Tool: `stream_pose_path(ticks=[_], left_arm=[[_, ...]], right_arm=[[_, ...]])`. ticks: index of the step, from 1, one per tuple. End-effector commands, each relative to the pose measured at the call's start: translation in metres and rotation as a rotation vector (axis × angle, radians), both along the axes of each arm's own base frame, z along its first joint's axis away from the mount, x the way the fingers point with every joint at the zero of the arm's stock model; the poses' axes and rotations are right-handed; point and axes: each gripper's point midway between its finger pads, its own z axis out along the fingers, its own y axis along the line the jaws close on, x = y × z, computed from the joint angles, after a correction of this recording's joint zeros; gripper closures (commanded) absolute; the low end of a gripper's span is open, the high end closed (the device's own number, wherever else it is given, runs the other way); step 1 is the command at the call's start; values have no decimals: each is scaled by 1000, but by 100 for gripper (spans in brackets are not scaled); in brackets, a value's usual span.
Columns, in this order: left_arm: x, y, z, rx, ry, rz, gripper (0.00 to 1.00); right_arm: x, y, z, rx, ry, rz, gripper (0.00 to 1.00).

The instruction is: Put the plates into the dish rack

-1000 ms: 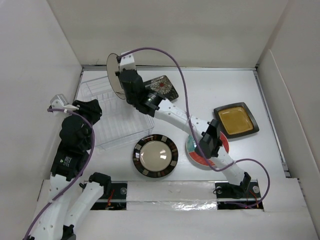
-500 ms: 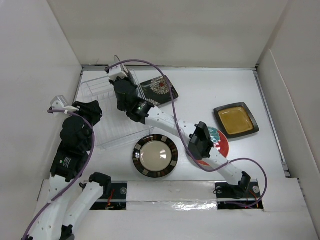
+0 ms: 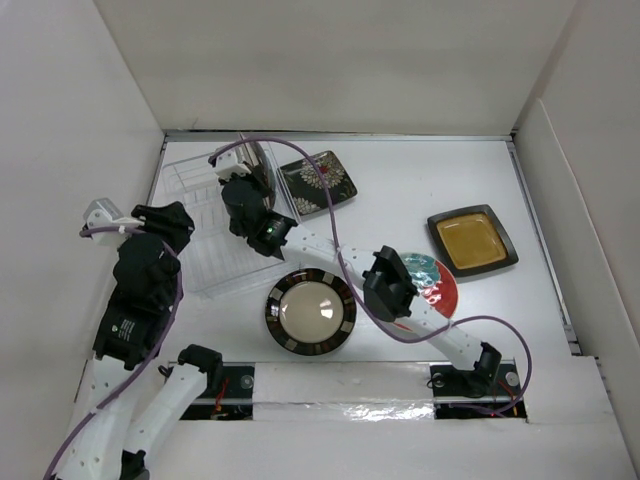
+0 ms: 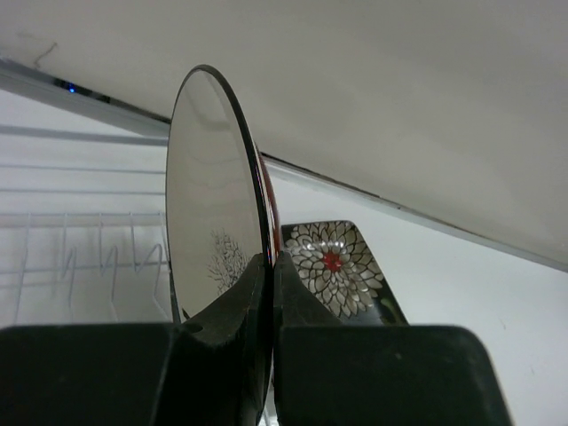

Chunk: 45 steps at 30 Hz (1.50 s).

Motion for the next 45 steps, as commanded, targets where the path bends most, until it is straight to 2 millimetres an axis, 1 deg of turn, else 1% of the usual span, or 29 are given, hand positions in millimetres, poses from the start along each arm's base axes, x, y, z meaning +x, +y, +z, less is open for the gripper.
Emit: stream_pose_path(ticks=[1,4,9,11,13,14,16,18,21,22,24,25,26,27,28,29,30,31,32,33,34,35,36,37,38,40,41,43,45], left_arm=[[-10,19,22,-62,-55,113,65],[-14,23,32,-80,-71,137,56],[-25,30,56,-107,-156,153,54],[-28,28,60,-84,-186,126,54],[-27,26,61,-85,-206,108,53],[-26,23,57,-82,-198,96,53],[-22,17,57,-56,-203,60,51],[-18,15,54,-32,-183,51,51],[-18,11,52,-16,-189,23,50],[-18,8,53,2,-193,0,49],[-18,7,51,23,-201,-7,49],[-17,8,49,30,-194,-2,49],[-16,7,44,36,-185,-5,49],[-14,6,44,38,-187,-11,49],[-13,2,43,47,-187,-33,49],[-10,1,38,58,-172,-37,50],[-8,0,36,61,-165,-39,51],[-7,-1,34,65,-161,-42,54],[-4,-6,28,72,-149,-67,56],[-3,-9,29,84,-159,-82,58],[-2,-11,28,87,-159,-94,61],[0,-13,26,91,-150,-104,63],[1,-16,25,98,-147,-117,70],[1,-17,25,103,-149,-128,73],[1,-19,25,106,-150,-138,74],[2,-23,26,112,-157,-161,75],[6,-26,22,119,-143,-173,76],[8,-31,21,127,-136,-198,76],[9,-34,22,131,-142,-215,75]], right_arm=[[0,-4,35,220,-63,-10,100],[-1,7,23,261,-22,39,100],[-9,32,-10,360,96,174,100],[-12,36,-12,397,118,196,100],[-14,38,-14,416,136,207,89],[-14,37,-11,415,137,207,89],[-16,34,-10,425,141,204,64],[-21,32,15,471,128,229,45],[-23,25,39,508,125,265,31],[-29,20,64,544,111,291,27],[-30,18,77,574,132,358,21],[-39,11,103,609,121,394,19],[-42,6,112,621,125,420,16],[-47,6,101,607,151,443,13],[-50,2,104,608,158,481,11],[-63,-14,142,661,106,521,11],[-66,-23,144,664,101,532,11],[-69,-28,113,620,151,543,12],[-85,-48,139,663,116,570,17],[-84,-63,144,705,88,576,43],[-89,-71,98,665,161,580,63],[-93,-82,91,677,177,586,82],[-101,-100,68,672,231,588,100],[-104,-106,78,684,229,603,100],[-109,-115,38,628,307,583,100],[-129,-136,12,599,391,563,100],[-145,-149,-31,548,477,553,100],[-171,-161,-43,567,558,608,100],[-197,-173,-88,544,707,599,100]])
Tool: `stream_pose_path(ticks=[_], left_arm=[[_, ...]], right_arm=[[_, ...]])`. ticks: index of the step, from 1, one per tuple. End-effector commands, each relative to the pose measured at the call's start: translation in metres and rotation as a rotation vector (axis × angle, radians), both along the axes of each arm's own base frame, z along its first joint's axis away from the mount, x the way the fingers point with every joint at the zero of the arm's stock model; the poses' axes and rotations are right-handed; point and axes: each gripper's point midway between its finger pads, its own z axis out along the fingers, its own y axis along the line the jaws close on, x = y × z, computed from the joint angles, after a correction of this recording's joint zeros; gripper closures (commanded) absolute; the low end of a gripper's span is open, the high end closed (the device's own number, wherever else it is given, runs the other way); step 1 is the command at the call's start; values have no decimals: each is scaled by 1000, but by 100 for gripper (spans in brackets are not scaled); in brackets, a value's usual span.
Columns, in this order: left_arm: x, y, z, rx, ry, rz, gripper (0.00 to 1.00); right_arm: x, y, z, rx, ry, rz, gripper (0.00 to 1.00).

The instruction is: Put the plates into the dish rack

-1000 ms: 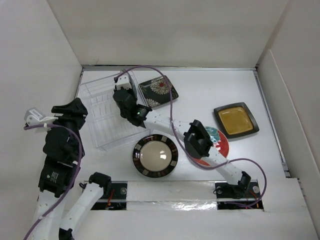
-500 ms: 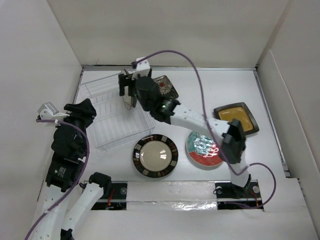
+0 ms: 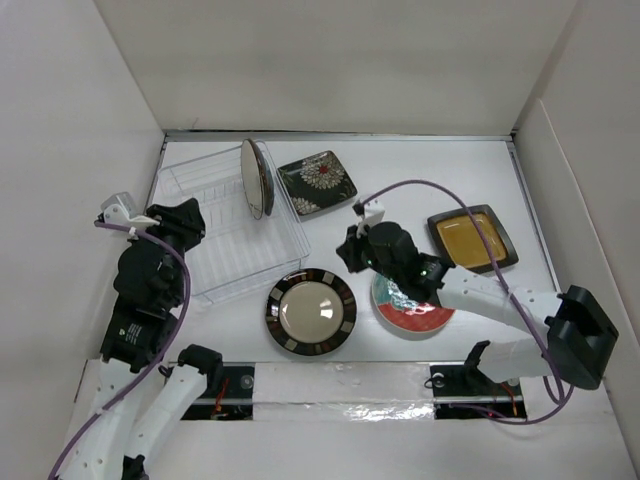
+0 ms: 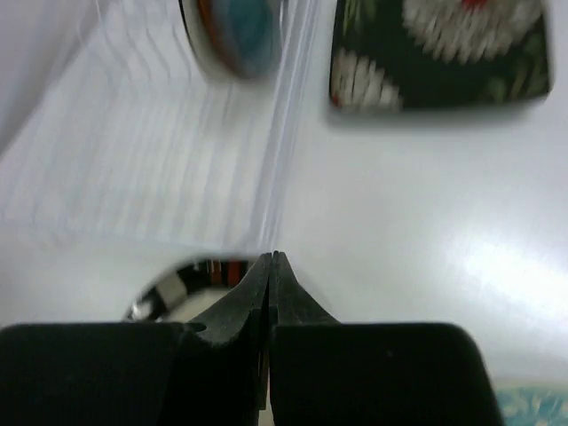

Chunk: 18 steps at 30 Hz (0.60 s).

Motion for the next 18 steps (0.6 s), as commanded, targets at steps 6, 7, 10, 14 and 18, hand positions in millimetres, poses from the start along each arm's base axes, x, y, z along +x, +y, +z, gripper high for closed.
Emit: stream_pose_path(ticks=[6,7,10,14,18], left_arm=[[11,-17,4,40,-18,-81,71],[11,-18,4,41,-21,-84,71],[11,-16,3,44,-20,-72,70],[5,-13,7,34,-45,-70,69],[5,-13,8,44,-47,-67,68]], right_arm=[[-76,-16,-81,-35,311,197,30],[-74,-20,-88,-46,322,184,24],[-63,-21,-107,-61,354,179,24],[-53,-19,-122,-79,376,193,24],[-46,-19,-140,-104,422,234,26]])
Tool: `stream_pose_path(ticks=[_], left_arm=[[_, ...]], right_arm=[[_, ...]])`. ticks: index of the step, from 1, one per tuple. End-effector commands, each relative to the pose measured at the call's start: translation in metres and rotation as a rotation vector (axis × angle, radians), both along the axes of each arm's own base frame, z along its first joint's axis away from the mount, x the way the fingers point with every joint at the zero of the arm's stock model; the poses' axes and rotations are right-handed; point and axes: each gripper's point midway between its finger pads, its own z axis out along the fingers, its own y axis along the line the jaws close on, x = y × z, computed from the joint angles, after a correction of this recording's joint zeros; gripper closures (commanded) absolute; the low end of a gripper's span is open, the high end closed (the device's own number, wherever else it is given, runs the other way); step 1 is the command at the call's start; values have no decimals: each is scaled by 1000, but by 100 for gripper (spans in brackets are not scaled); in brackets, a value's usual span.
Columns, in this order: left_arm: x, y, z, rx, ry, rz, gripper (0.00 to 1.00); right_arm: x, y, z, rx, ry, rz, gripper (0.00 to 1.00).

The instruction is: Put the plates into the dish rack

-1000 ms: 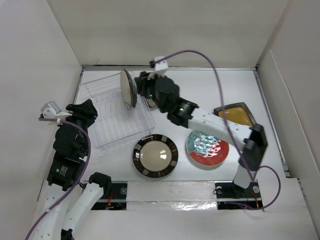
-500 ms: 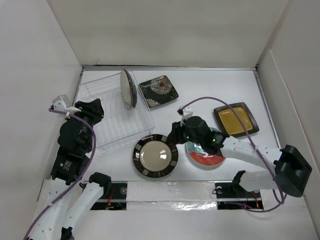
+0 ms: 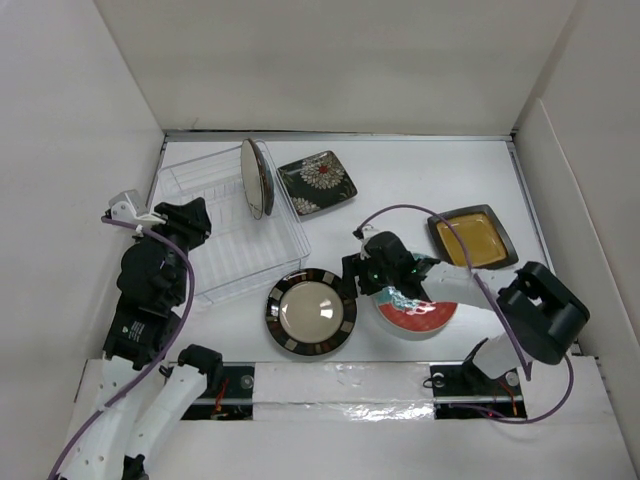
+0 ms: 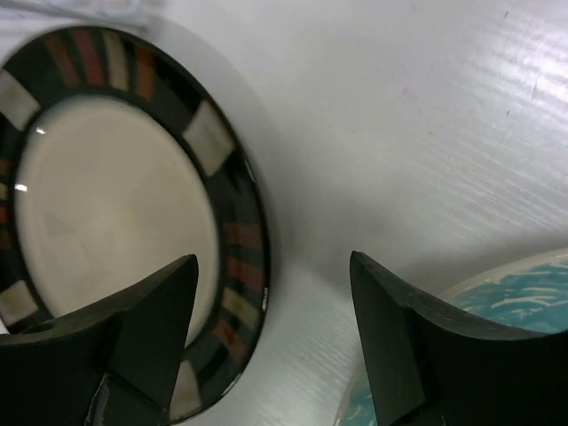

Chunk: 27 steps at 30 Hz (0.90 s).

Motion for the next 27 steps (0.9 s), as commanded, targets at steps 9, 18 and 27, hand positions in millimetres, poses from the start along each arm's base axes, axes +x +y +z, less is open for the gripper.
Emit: stream_pose_path(ticks=[9,18,27], left_arm=[[-2,-1,18,3,-67,-9,68],[-1,0,15,8,-59,-3,67],[-2,1,18,0,-69,-6,67]], right_arm=[[-8,31,-8,87,94,217,36],[-45,36,-35,158,234,280,56],[-59,41,-30,237,275,314,100]])
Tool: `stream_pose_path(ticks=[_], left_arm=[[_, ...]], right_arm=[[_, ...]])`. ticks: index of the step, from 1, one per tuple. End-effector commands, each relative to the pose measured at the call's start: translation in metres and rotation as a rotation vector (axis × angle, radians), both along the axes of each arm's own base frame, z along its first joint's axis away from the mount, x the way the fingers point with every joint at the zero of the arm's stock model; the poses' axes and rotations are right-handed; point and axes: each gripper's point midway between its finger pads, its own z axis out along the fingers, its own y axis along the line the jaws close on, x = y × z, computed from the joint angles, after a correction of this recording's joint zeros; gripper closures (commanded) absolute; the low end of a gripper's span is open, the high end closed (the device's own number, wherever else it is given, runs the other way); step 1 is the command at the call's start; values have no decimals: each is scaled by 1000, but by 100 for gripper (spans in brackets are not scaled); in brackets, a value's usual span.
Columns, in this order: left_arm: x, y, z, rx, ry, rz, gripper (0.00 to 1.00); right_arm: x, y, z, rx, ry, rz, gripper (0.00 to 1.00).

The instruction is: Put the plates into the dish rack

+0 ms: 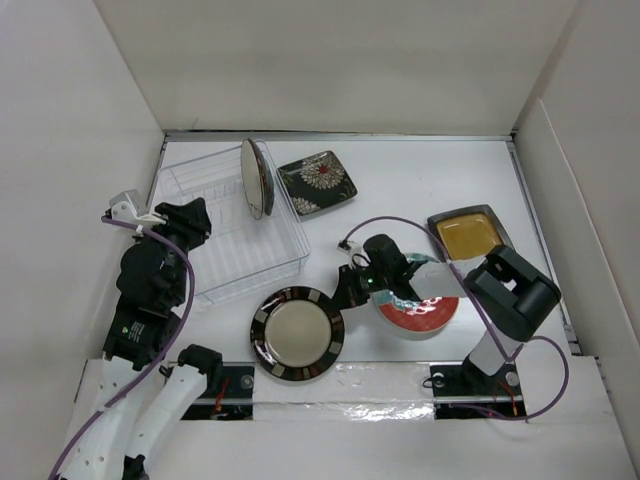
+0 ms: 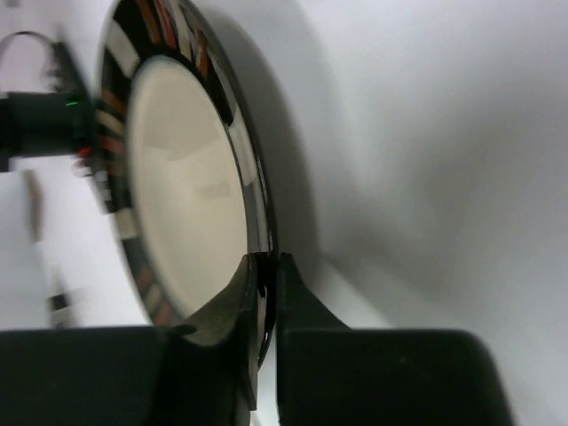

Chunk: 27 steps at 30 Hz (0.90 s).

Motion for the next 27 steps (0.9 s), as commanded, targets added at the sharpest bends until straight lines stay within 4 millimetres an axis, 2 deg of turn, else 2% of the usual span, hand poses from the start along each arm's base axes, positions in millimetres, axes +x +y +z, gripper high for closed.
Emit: stream_pose_path(ticks=[1,5,8,9,10,11,12,13,14,16,18,19,21,22,25,26,27], left_arm=[[-1,0,17,-11,-66,-5,67],[2,-6,13,-9,-47,-29,65],[6,-6,12,-11,-51,-36,65],[7,-6,12,-11,-45,-36,65],[7,-6,11,-9,-39,-34,65],[7,-5,12,-10,-40,-31,65],[6,-5,12,-10,-42,-31,65],[6,-5,15,-15,-54,-33,65],[5,-5,17,-19,-61,-36,65],[5,-7,22,-26,-68,-45,64],[6,-12,28,-34,-73,-69,64],[5,-13,30,-38,-77,-77,64],[4,-15,40,-40,-91,-90,63],[4,-15,42,-41,-89,-91,63],[-1,-15,54,-53,-119,-97,63],[-3,-16,58,-57,-131,-104,63],[-5,-15,63,-60,-142,-105,62]], right_arm=[[-17,-7,-13,-8,-5,47,100],[-19,-3,16,93,-42,68,100],[-17,-1,52,179,-81,47,100],[-16,2,78,244,-121,50,100],[-18,3,92,276,-116,47,100],[-19,4,119,320,-155,56,100],[-18,4,120,308,-149,47,100],[-16,1,146,345,-209,30,100],[-12,0,159,359,-240,2,100],[-7,-3,203,431,-307,-33,100],[-4,-4,229,456,-346,-48,100],[0,-2,256,489,-400,-51,100],[10,-2,280,506,-444,-92,100],[14,0,307,543,-482,-105,100],[38,8,331,561,-532,-174,100],[51,9,355,582,-573,-224,100],[67,16,351,556,-570,-254,100]])
